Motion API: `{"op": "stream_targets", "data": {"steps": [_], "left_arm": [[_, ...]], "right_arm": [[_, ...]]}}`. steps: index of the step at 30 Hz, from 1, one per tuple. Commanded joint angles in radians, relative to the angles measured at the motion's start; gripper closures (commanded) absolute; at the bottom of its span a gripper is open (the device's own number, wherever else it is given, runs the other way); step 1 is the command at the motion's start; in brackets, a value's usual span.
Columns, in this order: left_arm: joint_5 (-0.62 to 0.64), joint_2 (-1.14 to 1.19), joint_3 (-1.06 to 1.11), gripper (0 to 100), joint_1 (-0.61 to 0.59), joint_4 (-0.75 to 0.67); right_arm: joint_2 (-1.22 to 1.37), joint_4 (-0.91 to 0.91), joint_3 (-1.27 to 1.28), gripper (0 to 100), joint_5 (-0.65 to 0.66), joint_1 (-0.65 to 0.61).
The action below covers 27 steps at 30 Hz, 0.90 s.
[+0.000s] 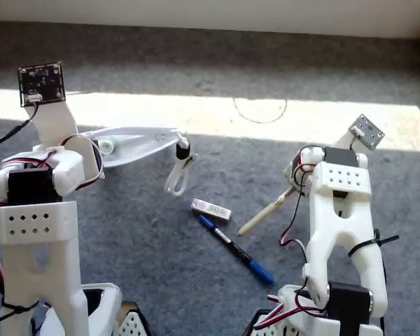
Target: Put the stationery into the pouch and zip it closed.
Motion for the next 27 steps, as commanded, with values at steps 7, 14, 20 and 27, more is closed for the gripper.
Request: {"op": "stream_targets", "data": {"steps": [7, 14, 20, 27], "left_arm": [[-0.008, 0.021, -0.002, 99, 0.021, -0.006], [-0.008, 0.021, -0.004, 99, 0.021, -0.006], [-0.008, 0.021, -0.007, 99, 0.027, -0.014], [-0.008, 0.021, -0.045, 99, 0.054, 0.006]], "right_arm": [[-0.061, 0.008, -0.051, 99.1, 0.012, -0.005], [-0.061, 0.010, -0.053, 99.1, 0.012, -0.005], [-0.101, 0.010, -0.053, 99.1, 0.012, -0.007], [-0.292, -0.001, -0.042, 99.1, 0.012, -0.025]]}}
